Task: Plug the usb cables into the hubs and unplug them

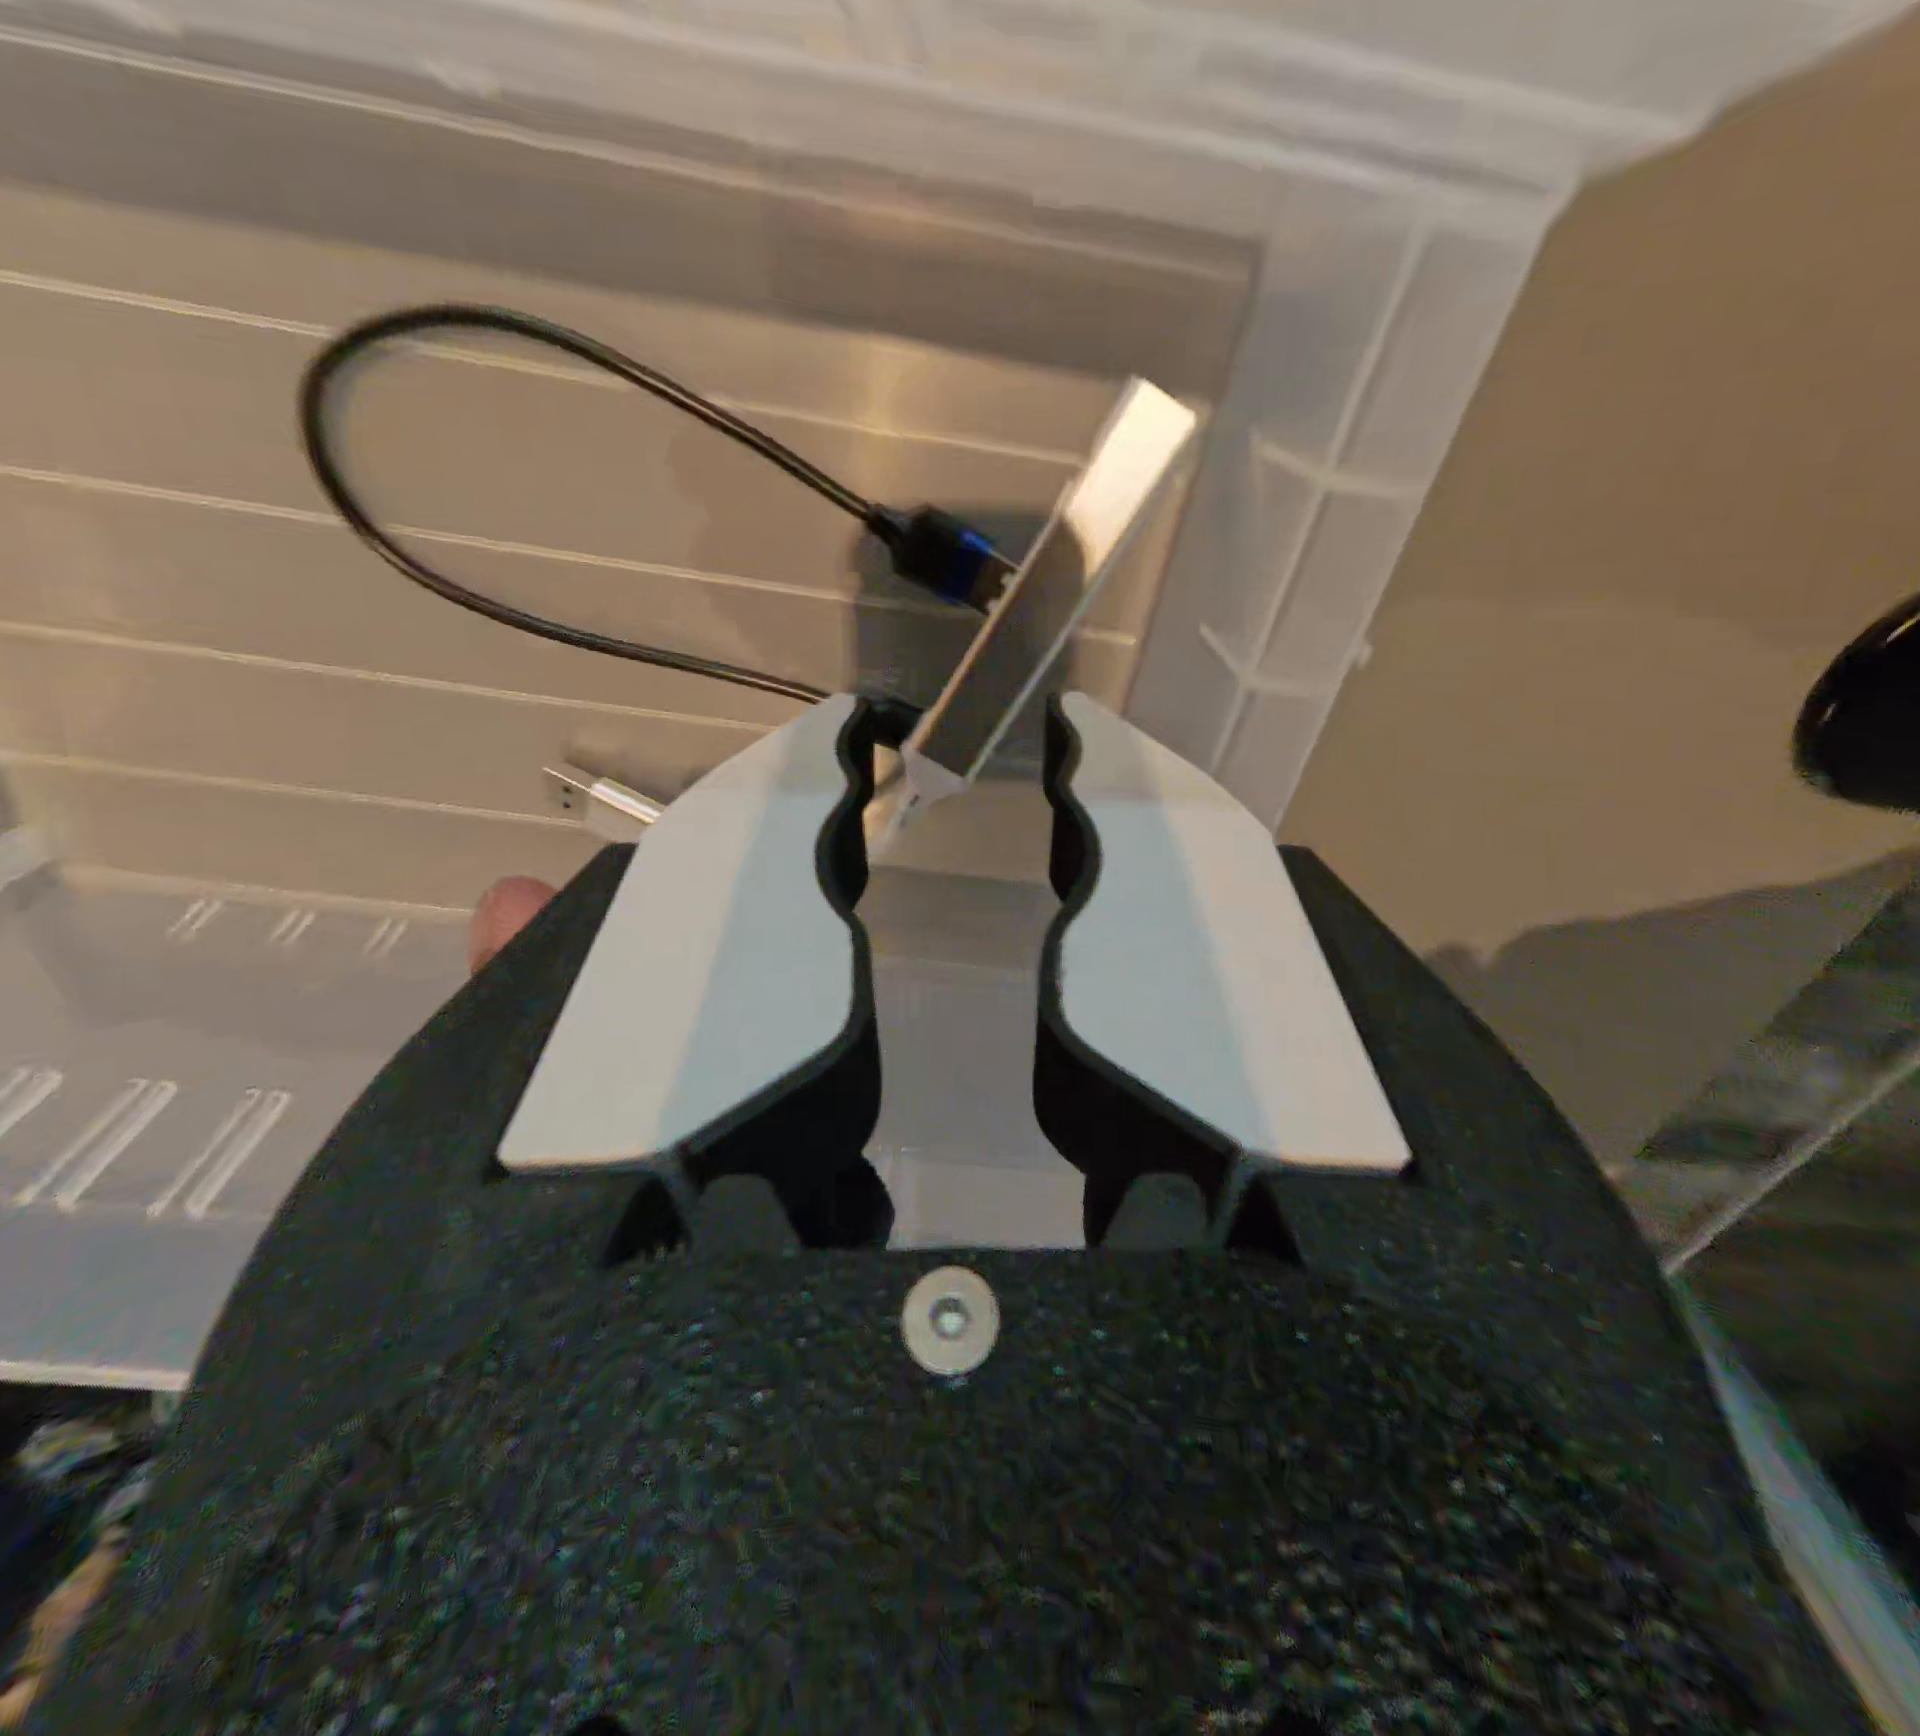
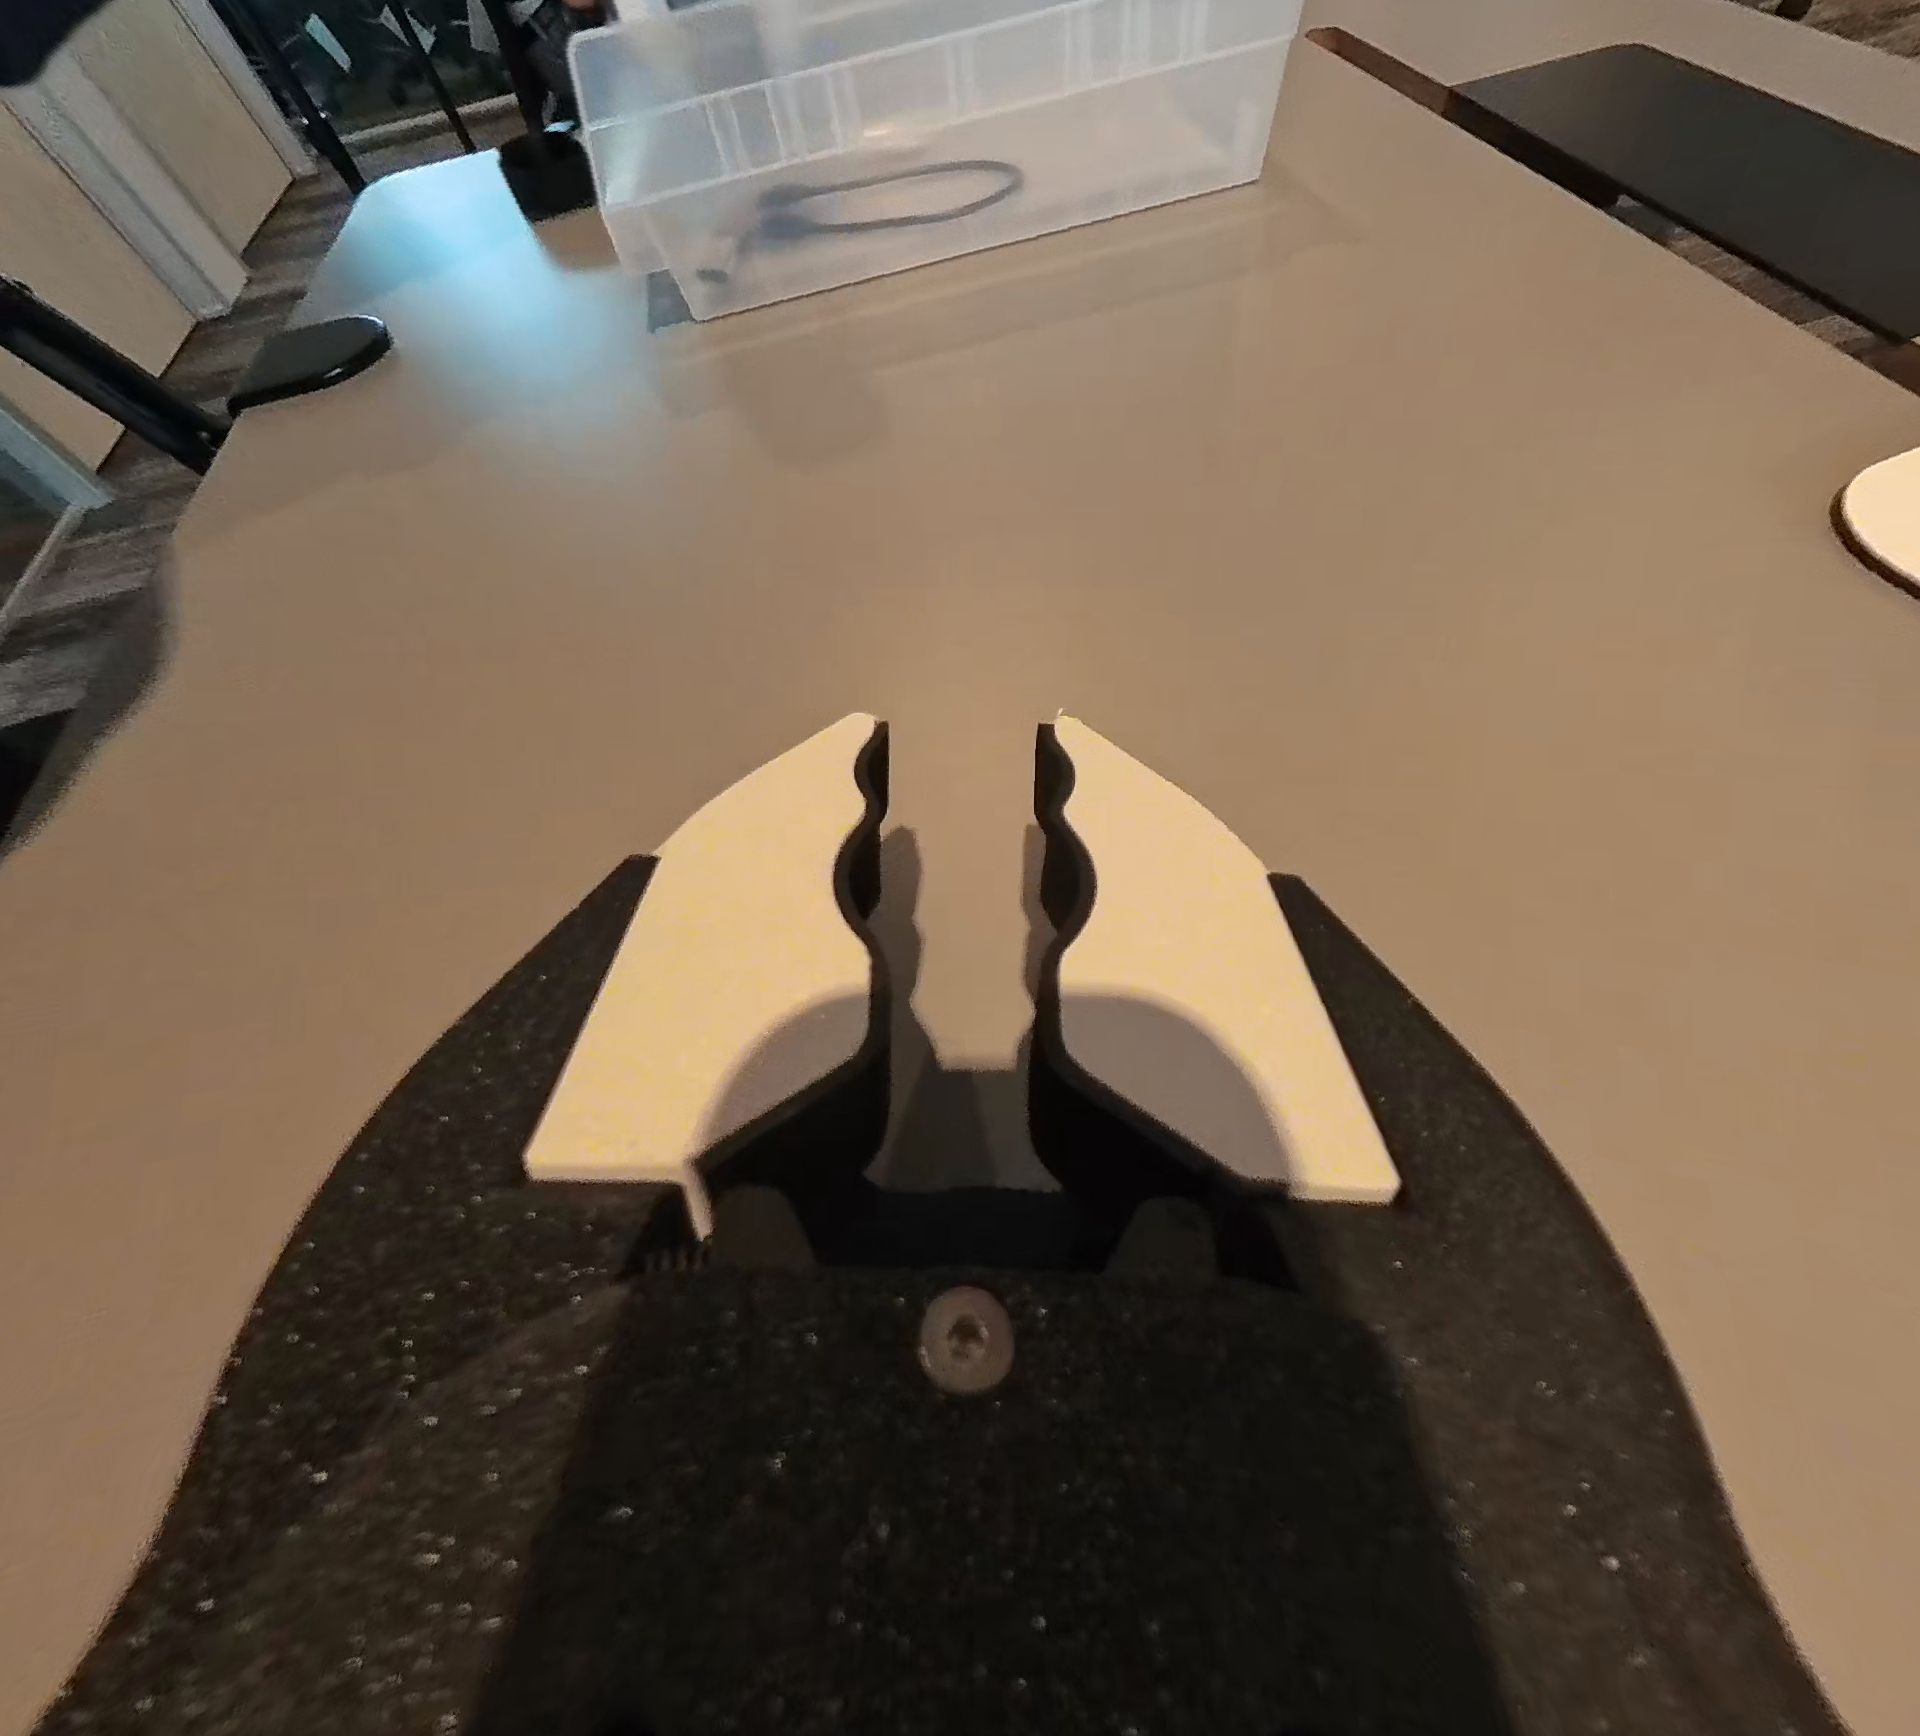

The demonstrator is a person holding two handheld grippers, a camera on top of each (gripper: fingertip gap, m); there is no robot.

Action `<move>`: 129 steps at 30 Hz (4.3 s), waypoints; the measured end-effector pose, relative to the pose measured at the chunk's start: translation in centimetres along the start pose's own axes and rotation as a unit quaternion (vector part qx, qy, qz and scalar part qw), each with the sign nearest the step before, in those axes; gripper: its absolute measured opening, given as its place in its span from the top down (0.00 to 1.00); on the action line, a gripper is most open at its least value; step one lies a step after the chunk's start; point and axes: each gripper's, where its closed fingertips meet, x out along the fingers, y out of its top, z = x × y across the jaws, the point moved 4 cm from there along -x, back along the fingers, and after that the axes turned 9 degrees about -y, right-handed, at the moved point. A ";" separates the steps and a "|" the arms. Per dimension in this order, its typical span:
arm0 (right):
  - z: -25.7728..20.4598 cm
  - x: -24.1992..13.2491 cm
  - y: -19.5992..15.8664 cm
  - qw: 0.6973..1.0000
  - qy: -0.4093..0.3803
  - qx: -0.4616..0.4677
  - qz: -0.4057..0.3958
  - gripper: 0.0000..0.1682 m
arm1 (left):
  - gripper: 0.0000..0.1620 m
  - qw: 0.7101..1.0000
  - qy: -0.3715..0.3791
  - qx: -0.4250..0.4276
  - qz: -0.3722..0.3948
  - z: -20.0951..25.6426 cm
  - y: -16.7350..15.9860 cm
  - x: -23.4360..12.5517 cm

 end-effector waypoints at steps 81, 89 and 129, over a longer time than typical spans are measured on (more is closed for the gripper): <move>-5.7 -6.3 2.1 0.920 0.183 -0.345 -0.025 0.86 | 0.90 0.749 -0.327 0.282 0.502 11.9 37.2 0.9; -5.6 -5.6 1.4 0.916 0.173 -0.361 -0.029 0.93 | 0.90 0.758 -0.321 0.270 0.500 11.3 36.9 1.4; 0.1 -4.2 0.0 0.983 0.122 0.036 -0.135 0.96 | 0.92 0.824 -0.015 0.152 0.545 5.1 38.5 1.9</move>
